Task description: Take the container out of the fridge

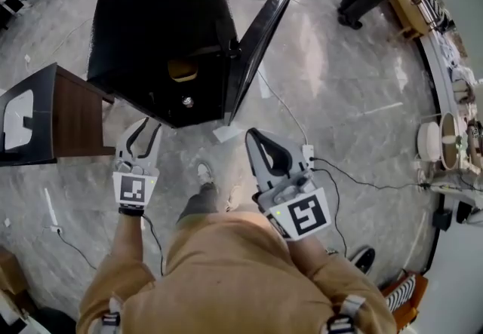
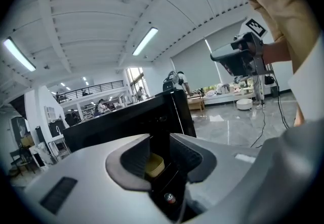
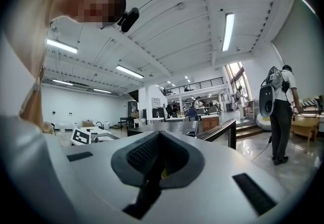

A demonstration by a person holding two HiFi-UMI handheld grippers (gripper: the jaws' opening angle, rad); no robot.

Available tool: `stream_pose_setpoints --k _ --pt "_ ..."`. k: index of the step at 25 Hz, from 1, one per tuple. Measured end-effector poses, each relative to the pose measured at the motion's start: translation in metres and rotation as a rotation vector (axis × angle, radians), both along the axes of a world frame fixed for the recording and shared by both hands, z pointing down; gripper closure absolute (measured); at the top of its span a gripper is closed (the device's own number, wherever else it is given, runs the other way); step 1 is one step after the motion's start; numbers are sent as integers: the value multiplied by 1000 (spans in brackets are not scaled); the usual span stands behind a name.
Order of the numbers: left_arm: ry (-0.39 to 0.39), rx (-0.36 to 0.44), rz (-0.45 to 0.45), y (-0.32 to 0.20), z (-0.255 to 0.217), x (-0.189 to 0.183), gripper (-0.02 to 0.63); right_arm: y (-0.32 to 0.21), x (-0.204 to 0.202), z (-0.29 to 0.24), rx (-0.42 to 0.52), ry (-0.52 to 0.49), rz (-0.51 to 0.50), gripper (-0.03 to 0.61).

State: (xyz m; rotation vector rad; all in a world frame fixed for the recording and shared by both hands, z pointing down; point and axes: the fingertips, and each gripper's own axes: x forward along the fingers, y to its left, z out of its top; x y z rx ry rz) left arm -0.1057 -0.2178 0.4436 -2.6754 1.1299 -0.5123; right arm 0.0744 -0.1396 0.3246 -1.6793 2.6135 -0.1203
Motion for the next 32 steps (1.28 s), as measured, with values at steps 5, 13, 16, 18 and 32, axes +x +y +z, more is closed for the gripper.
stream_pose_setpoints --k 5,13,16,18,32 --pt "-81 -43 19 -23 24 10 502 -13 -3 4 -11 -12 20 578" --pt "-190 -8 73 -58 54 21 500 -34 -15 16 -27 5 23 578" --pt "-241 -17 89 -69 70 24 500 -40 -18 18 -34 3 28 578" --pt "-271 -13 109 -75 78 28 500 -43 -18 19 -38 1 33 578" --pt "-386 -19 187 -113 127 52 495 -57 -18 30 -61 20 74 578"
